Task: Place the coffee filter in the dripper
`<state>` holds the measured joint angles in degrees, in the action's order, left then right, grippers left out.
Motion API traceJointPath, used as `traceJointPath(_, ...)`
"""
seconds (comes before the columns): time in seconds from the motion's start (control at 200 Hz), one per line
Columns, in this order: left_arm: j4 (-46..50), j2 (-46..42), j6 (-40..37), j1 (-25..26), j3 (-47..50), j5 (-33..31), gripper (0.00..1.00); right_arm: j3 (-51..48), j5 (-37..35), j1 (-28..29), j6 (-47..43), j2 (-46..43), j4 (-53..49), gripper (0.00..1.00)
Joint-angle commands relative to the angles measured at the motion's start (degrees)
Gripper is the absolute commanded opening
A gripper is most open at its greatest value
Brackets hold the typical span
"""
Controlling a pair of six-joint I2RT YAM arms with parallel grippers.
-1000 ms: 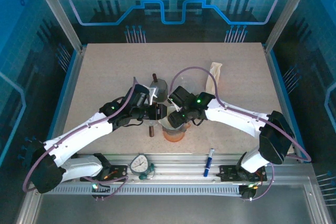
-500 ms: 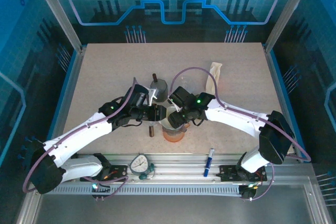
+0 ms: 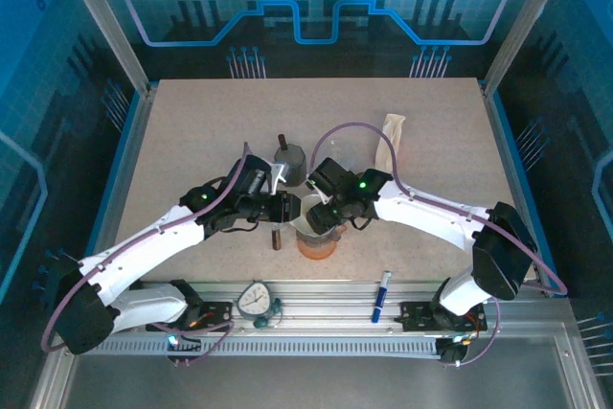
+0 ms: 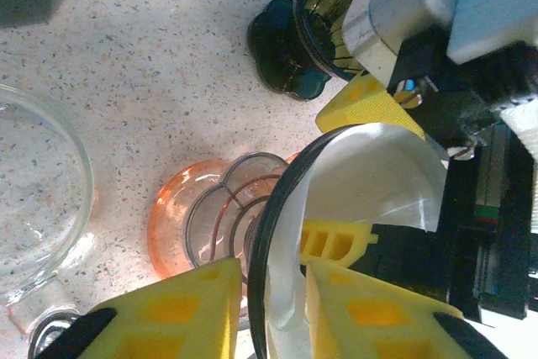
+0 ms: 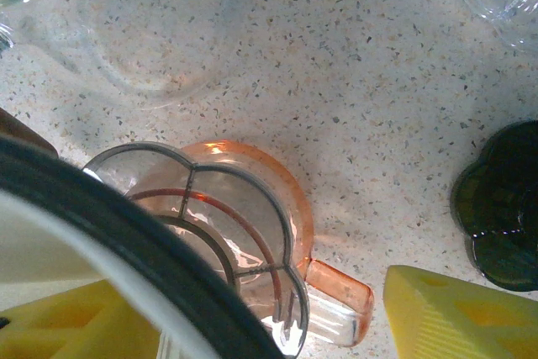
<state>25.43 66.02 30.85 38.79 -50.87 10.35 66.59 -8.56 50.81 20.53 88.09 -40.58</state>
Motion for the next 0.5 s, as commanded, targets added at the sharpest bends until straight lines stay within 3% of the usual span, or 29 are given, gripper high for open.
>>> traceJointPath(0.0, 0.9, -0.8, -1.4, -0.4, 0.3, -0.2, 0.23, 0.2, 0.5, -0.4, 0.6, 0.8, -0.5, 0.69)
traceJointPath(0.15, 0.2, -0.6, -1.4, -0.3, 0.5, 0.0, 0.09, 0.4, 0.5, -0.4, 0.6, 0.9, -0.6, 0.69)
traceJointPath(0.225, 0.1, -0.5, -1.2, -0.4, 0.5, 0.0, 0.09, 0.4, 0.4, -0.4, 0.6, 0.9, -0.6, 0.69)
traceJointPath(0.395, 0.1, -0.7, -1.1, -0.5, 0.7, -0.2, 0.30, 0.6, 0.5, -0.4, 0.7, 0.9, -0.6, 0.69)
traceJointPath(0.495, 0.1, -0.6, -0.9, -0.5, 0.8, -0.3, 0.31, 0.7, 0.5, -0.4, 0.7, 0.9, -0.6, 0.69)
